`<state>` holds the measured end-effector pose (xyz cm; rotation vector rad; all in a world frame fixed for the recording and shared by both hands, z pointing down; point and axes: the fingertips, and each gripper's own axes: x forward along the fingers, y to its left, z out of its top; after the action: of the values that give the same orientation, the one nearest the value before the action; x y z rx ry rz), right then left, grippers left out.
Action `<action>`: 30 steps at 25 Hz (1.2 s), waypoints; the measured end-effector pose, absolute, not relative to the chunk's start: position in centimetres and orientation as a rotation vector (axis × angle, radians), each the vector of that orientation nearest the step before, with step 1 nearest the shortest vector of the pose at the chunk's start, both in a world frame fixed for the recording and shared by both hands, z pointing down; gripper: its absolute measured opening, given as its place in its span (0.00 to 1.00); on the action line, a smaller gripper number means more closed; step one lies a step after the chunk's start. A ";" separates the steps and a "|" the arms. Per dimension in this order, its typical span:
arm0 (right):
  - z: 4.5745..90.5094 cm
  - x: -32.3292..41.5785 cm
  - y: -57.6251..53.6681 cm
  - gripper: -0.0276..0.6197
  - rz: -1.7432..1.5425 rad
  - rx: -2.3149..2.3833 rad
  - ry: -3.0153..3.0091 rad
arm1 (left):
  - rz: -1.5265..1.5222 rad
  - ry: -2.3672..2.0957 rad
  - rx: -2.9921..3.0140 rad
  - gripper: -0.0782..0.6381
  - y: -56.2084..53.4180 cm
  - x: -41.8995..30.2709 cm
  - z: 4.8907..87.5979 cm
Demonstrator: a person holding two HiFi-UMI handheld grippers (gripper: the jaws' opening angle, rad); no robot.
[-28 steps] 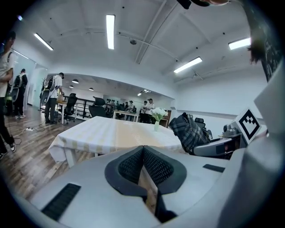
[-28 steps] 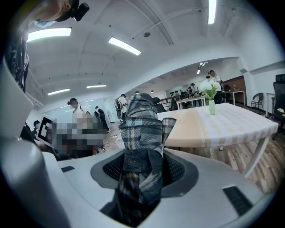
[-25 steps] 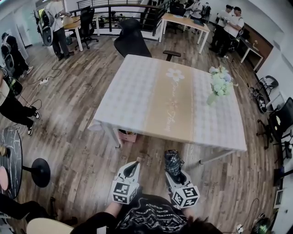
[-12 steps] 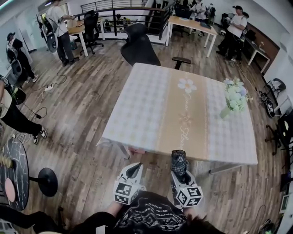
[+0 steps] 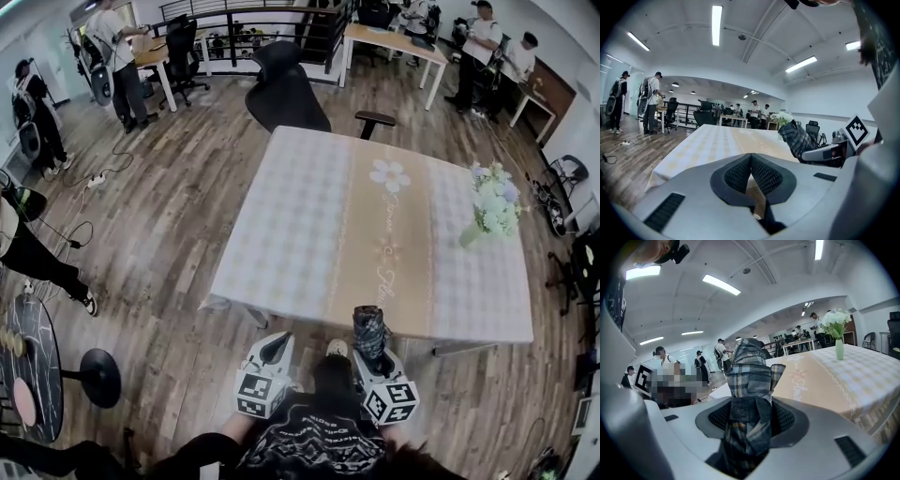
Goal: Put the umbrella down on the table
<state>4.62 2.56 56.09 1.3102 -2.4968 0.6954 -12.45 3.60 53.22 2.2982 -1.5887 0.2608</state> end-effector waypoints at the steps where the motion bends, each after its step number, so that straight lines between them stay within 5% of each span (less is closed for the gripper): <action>1: 56.0 4.5 1.7 0.38 0.692 1.302 -2.496 | 0.258 -1.594 2.294 0.13 2.8 -12.6 53.2; 30: 54.3 4.3 -27.3 0.38 0.503 0.943 -2.643 | 0.265 -1.791 2.087 0.13 -19.6 -8.6 54.3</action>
<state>4.29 -27.28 54.25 0.9427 -2.6428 0.5028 -8.62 -19.64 54.33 2.0865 -1.7913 0.2652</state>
